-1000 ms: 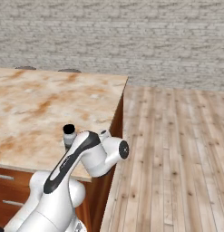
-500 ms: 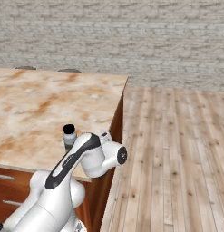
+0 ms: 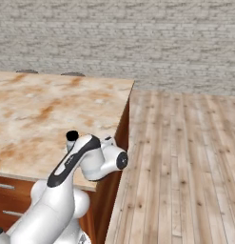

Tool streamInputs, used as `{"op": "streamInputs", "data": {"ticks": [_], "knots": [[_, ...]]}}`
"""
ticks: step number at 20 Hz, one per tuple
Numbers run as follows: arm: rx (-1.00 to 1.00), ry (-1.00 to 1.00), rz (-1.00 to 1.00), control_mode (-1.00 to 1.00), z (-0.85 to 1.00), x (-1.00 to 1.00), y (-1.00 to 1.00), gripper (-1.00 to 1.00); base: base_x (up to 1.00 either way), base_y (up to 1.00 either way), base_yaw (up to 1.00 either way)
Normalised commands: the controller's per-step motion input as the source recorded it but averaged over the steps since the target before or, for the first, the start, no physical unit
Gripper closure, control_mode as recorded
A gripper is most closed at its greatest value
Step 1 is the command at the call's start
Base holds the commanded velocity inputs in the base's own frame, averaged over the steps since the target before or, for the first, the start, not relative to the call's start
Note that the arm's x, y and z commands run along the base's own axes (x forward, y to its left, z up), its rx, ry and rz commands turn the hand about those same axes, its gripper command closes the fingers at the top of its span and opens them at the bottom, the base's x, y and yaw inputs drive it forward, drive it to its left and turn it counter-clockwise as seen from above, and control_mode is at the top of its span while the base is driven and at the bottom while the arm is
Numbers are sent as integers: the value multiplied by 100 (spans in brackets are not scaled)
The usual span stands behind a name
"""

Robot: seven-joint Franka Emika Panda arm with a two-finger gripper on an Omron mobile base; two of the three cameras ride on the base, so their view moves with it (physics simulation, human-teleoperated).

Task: Pick the water bottle from the counter and place it in the open cabinet.

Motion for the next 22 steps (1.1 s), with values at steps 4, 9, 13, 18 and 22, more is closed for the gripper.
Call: {"op": "streamInputs", "data": {"ticks": [4, 9, 13, 18, 22], "knots": [[0, 2, -6, -100, 0, 33, 24, -100, 0, 0, 0], [0, 0, 0, -100, 0, 2, 8, -100, 0, 0, 0], [0, 5, 0, -100, 0, 14, 10, -100, 0, 0, 0], [5, 10, 0, -100, 0, 15, 10, -100, 0, 0, 0], [17, 10, 1, -100, 0, 2, 0, -100, 0, 0, 0]]}}
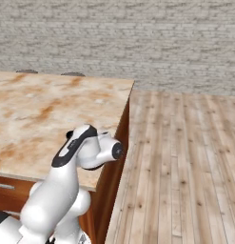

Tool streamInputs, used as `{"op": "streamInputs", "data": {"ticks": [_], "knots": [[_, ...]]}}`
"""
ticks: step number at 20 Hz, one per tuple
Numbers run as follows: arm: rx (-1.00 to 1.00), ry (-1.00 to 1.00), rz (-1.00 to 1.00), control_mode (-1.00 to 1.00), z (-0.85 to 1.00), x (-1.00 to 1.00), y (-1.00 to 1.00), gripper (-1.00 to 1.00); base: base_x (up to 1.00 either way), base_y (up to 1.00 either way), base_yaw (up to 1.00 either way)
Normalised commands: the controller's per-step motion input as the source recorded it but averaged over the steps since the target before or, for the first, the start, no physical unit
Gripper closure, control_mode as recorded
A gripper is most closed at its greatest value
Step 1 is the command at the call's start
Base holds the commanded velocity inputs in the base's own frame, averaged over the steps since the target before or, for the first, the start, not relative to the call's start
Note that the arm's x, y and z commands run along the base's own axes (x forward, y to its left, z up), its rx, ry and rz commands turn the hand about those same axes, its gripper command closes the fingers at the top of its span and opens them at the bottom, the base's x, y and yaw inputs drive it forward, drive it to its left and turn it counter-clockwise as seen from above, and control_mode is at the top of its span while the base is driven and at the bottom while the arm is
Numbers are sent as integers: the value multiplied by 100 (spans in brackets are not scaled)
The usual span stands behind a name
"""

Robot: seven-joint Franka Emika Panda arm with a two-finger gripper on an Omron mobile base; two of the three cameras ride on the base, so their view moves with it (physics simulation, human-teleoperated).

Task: Pick the water bottle from the counter and place it in the open cabinet.

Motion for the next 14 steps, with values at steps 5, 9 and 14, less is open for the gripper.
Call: {"op": "streamInputs", "data": {"ticks": [5, 9, 14], "knots": [[18, 8, 3, -100, 0, 0, 0, -100, 0, 0, 0], [3, 1, 1, -100, 0, 0, 0, -100, 0, 0, 0], [0, 0, 6, -100, 0, 0, 7, -100, 0, 0, 0]]}}
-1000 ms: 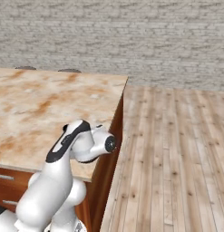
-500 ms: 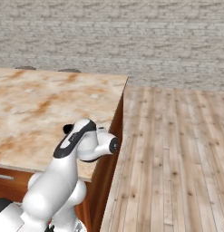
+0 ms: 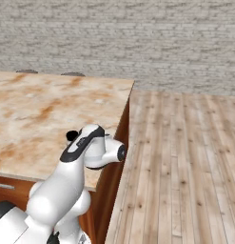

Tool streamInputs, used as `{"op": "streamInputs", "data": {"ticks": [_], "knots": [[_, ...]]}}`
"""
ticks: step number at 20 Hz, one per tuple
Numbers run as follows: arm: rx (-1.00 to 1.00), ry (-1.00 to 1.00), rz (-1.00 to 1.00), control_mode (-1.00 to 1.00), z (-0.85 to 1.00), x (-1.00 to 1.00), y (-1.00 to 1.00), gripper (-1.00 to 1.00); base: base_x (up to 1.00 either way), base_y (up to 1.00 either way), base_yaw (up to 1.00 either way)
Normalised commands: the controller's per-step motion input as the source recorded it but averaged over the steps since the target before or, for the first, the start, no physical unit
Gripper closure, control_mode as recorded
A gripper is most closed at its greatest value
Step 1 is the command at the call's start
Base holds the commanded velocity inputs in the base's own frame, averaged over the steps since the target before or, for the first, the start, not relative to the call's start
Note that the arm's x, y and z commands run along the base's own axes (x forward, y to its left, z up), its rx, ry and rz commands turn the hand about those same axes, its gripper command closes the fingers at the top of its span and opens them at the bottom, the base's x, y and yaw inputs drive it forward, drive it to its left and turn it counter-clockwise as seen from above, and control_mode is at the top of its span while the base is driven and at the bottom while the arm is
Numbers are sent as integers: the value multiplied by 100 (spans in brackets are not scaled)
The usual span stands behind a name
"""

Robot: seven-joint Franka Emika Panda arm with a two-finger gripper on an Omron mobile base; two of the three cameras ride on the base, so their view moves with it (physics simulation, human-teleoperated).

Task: Pick the water bottle from the counter and place it in the open cabinet.

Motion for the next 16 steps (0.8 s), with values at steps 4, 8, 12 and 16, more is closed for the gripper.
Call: {"op": "streamInputs", "data": {"ticks": [4, 8, 12, 16], "knots": [[0, 0, 6, -100, 0, 0, 1, -100, 0, 0, 0], [0, 0, 3, -100, 0, 0, 0, -100, 0, 0, 0], [0, 0, 4, -100, 0, 0, 3, -100, 0, 0, 0], [0, 0, 5, -100, 9, 0, 3, -100, 0, 0, 0]]}}
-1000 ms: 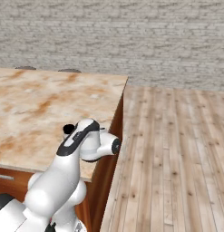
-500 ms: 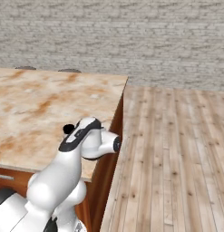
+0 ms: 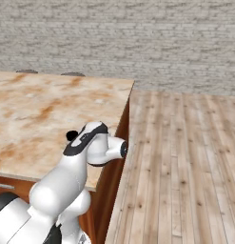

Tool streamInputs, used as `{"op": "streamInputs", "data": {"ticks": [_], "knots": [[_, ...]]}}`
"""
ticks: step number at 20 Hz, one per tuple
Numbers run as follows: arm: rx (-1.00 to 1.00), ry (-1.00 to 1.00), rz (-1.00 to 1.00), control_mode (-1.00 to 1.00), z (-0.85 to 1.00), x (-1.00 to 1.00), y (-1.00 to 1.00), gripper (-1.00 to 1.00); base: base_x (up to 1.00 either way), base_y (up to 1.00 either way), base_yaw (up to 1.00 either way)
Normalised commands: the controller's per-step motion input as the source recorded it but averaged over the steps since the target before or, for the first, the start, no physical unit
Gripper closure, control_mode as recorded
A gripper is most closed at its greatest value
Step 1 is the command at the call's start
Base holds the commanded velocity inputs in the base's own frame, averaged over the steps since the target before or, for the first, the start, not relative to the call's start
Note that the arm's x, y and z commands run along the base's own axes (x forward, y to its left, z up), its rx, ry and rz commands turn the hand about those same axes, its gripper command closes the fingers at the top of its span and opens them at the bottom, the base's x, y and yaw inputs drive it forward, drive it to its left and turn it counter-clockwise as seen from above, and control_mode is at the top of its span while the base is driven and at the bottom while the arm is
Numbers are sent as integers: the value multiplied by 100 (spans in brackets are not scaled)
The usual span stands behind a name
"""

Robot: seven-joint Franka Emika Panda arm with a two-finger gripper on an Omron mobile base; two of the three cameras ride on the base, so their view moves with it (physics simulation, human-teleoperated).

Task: Pick the water bottle from the counter and place it in the open cabinet.

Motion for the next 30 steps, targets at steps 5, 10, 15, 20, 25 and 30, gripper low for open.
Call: {"op": "streamInputs", "data": {"ticks": [5, 10, 15, 20, 25, 30], "knots": [[0, 0, 5, -100, 7, 0, 12, -100, 0, 0, 0], [0, 1, 4, -100, 0, 2, 15, -100, 0, 0, 0], [0, 3, 1, -100, 0, 11, 10, -100, 0, 0, 0], [0, 5, 0, -100, 0, 18, 8, -100, 0, 0, 0], [0, 6, 0, -100, 0, 14, 13, -100, 0, 0, 0], [0, 8, 0, -100, 0, 12, 22, -100, 0, 0, 0]]}}
